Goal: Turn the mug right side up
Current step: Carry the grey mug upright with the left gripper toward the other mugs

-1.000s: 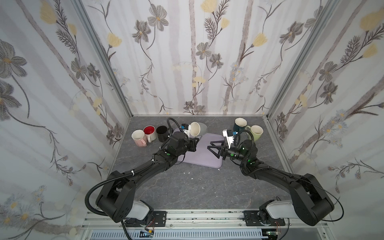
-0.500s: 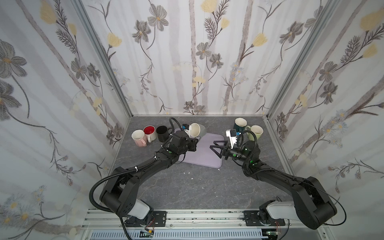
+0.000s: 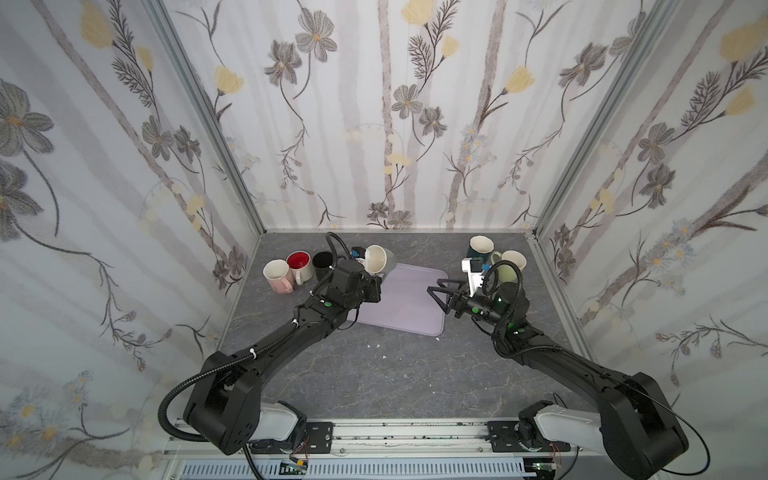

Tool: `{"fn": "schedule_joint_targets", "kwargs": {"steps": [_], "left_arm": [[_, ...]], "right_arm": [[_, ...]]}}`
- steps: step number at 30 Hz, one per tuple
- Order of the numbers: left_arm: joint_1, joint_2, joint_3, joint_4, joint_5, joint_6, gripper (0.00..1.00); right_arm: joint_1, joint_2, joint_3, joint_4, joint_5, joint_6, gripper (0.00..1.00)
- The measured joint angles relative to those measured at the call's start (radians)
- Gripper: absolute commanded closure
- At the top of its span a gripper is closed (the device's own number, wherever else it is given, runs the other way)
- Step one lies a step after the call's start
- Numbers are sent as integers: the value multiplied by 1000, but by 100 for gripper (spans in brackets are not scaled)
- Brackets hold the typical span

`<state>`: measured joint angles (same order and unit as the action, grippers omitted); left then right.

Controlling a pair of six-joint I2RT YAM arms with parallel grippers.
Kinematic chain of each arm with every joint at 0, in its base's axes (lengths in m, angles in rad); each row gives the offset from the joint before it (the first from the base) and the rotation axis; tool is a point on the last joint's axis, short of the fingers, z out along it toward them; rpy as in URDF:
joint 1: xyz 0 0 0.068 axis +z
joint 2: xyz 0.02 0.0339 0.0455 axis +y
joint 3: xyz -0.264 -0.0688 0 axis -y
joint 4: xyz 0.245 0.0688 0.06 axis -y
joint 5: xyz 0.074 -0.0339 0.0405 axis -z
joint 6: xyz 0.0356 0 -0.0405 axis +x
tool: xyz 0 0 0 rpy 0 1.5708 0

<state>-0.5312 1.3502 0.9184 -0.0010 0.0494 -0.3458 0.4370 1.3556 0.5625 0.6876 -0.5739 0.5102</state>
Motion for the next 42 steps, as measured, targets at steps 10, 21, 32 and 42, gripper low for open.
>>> {"fn": "schedule_joint_targets", "kwargs": {"steps": [10, 21, 32, 42], "left_arm": [[67, -158, -6, -244, -95, -5, 100], [147, -225, 8, -549, -236, -81, 100], [251, -87, 129, -653, -217, -97, 100], [286, 103, 224, -662, -197, -72, 100]], "right_arm": [[0, -145, -12, -180, 216, -60, 20], [-10, -181, -33, -253, 315, -85, 19], [-22, -175, -51, -295, 322, -92, 18], [-44, -206, -64, -362, 323, -100, 17]]}}
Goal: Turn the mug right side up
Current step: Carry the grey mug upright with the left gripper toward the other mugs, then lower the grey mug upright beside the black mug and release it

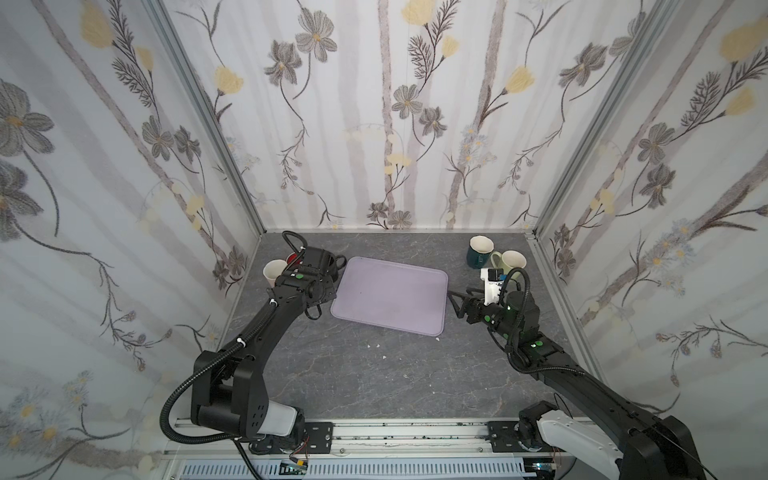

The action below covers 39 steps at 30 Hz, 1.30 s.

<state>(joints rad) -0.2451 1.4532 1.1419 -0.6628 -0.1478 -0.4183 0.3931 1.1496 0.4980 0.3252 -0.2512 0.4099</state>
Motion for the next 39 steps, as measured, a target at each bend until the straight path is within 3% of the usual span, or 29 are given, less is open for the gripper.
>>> {"fn": "schedule_joint_targets", "kwargs": {"steps": [12, 35, 36, 37, 39], "left_arm": [[0, 211, 121, 8, 38, 40, 100], [0, 430, 291, -3, 17, 65, 100], [0, 433, 293, -3, 17, 72, 92], [-1, 433, 294, -3, 16, 75, 73], [-4, 433, 294, -3, 14, 80, 51]], "right_arm": [[-13, -29, -5, -49, 26, 0, 17], [-25, -44, 27, -111, 41, -11, 15], [-25, -43, 29, -112, 41, -11, 15], [-25, -40, 32, -113, 41, -11, 14], [-25, -34, 37, -113, 40, -11, 11]]}}
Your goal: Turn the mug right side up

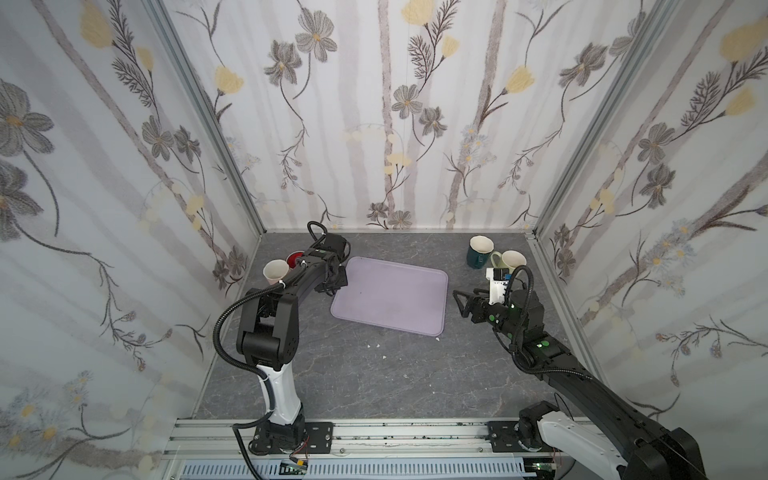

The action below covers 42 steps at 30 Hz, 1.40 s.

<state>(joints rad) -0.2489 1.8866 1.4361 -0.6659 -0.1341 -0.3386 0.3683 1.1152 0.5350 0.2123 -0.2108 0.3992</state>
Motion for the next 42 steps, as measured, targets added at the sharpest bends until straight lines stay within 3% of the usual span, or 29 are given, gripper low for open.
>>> {"fn": "schedule_joint_targets", "kwargs": {"steps": [1, 3, 4, 5, 16, 21, 27, 32, 37, 42], "left_arm": [[-3, -2, 0, 0, 8, -1, 36], [-12, -10, 0, 0, 7, -1, 19], [-14, -15, 0, 0, 7, -1, 5], [-18, -21, 0, 1, 7, -2, 0], [-31, -227, -184, 92, -40, -28, 0], [-31, -358, -330, 199, -123, -31, 0], [-17, -529, -574, 419, -243, 13, 0], [10, -635, -726, 636, -308, 106, 0], [81, -638, -817, 791, -299, 156, 0], [113, -589, -873, 892, -240, 188, 0]], "right_arm": [[0, 5, 2, 0, 0, 0, 11], [0, 13, 6, -5, 0, 0, 9], [0, 16, 8, -6, 0, 0, 9], [0, 19, 10, -6, 0, 0, 8], [-3, 22, 23, -28, 13, 0, 6], [-8, -20, 17, -19, 100, -16, 0], [-11, -153, -111, 88, 309, -43, 0], [-19, -302, -273, 246, 575, -105, 0], [-63, -335, -393, 401, 812, -185, 0], [-132, -288, -463, 529, 904, -218, 0]]}}
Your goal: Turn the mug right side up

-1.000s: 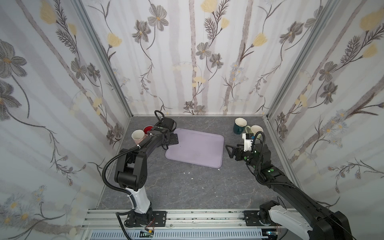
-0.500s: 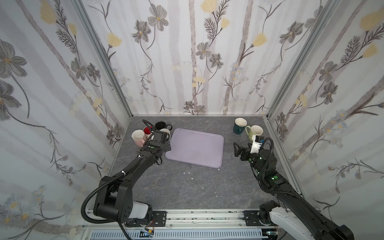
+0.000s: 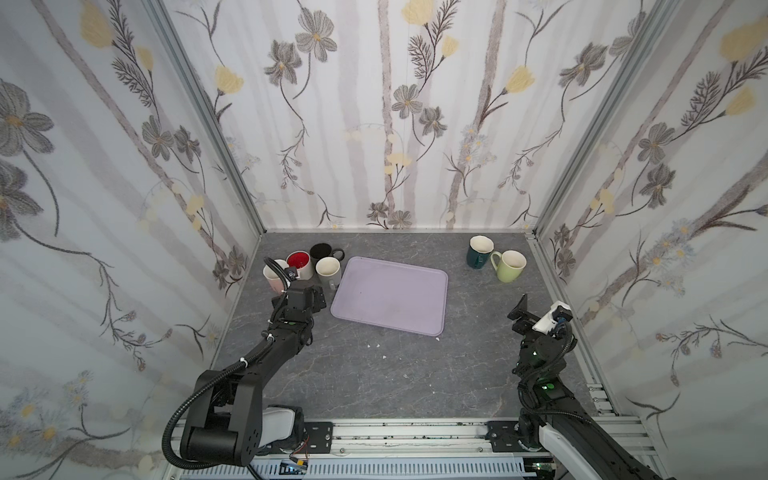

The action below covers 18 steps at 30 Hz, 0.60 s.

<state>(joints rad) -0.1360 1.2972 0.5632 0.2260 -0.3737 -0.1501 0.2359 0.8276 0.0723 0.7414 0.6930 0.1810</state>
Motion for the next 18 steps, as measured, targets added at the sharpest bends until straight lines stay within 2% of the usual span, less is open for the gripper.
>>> {"fn": "schedule_joint_targets", "kwargs": {"steps": [10, 18], "left_arm": [[50, 155, -2, 144, 113, 42, 0], [88, 148, -51, 238, 181, 64, 0]], "right_arm": [[-102, 198, -29, 201, 14, 1, 0], [-154, 348, -2, 309, -47, 14, 0]]}}
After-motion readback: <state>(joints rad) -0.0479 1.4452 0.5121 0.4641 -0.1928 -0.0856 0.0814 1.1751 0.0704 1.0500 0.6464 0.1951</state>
